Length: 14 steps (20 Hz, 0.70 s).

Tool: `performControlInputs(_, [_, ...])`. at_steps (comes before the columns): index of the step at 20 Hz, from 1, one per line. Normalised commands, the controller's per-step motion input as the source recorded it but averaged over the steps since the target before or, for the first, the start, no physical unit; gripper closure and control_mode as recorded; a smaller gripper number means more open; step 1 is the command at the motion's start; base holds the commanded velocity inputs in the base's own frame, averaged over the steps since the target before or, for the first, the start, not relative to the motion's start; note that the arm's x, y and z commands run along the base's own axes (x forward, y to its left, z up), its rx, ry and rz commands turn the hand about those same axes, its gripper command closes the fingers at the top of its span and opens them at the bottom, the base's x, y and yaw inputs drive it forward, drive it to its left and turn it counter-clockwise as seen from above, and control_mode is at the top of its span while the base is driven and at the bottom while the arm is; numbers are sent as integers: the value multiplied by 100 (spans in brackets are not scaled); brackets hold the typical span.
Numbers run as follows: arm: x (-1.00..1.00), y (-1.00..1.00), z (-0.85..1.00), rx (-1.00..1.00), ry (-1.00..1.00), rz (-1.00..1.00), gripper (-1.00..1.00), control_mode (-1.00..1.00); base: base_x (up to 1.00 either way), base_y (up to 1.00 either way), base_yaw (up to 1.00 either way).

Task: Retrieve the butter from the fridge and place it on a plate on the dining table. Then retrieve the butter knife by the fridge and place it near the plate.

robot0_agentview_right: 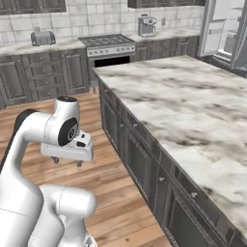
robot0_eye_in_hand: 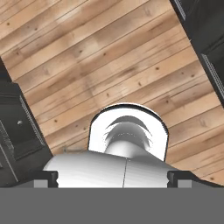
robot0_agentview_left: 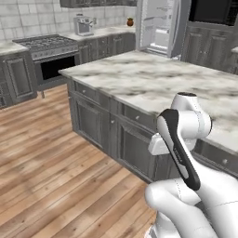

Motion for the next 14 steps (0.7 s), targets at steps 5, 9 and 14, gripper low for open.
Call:
performControlInputs(5, [0, 0, 0, 0, 0, 0, -100, 100, 100, 63, 0])
performControlInputs(9, [0, 0, 0, 0, 0, 0, -100, 100, 100, 67, 0])
performControlInputs(14, [0, 0, 0, 0, 0, 0, -100, 100, 100, 58, 0])
